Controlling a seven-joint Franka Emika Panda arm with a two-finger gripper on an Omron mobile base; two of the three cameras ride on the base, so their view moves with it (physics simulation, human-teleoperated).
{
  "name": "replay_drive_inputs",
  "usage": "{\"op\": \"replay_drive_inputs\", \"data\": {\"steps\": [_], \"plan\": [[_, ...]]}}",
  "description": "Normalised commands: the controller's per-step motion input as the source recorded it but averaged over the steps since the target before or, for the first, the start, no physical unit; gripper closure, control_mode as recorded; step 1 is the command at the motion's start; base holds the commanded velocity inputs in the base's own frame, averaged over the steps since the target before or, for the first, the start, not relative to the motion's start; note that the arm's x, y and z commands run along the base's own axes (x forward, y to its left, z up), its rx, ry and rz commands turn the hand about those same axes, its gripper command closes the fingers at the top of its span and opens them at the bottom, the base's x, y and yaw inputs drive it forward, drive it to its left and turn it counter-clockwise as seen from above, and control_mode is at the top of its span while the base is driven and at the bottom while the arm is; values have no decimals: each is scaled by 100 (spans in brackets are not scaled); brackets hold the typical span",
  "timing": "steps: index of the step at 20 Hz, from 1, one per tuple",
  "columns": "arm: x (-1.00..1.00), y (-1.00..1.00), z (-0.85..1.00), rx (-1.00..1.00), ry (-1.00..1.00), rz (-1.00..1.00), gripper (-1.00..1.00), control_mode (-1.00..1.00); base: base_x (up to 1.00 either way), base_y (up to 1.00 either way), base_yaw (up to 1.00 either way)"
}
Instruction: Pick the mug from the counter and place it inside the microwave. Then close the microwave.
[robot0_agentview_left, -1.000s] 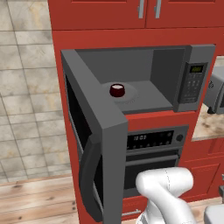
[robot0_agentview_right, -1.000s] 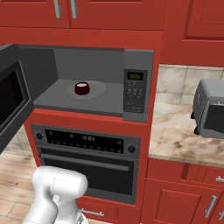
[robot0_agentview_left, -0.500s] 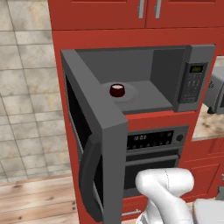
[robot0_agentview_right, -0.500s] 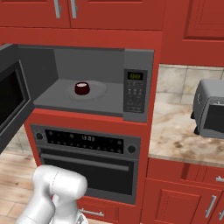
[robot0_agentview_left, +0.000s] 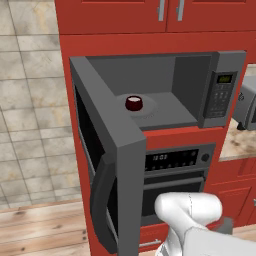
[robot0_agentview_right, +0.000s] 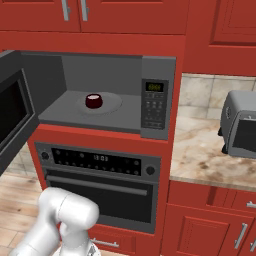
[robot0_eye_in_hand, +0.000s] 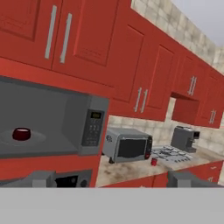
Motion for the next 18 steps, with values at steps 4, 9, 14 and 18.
{"op": "replay_drive_inputs", "data": {"steps": [4,9,14,18], "plan": [[0,20,0,0,0,-16,-100,-100,0,0,0],[0,12,0,0,0,-18,-100,-100,0,0,0],[0,19,0,0,0,-12,-100,-100,0,0,0],[0,28,-9,0,0,-2,-100,-100,0,0,0]]}}
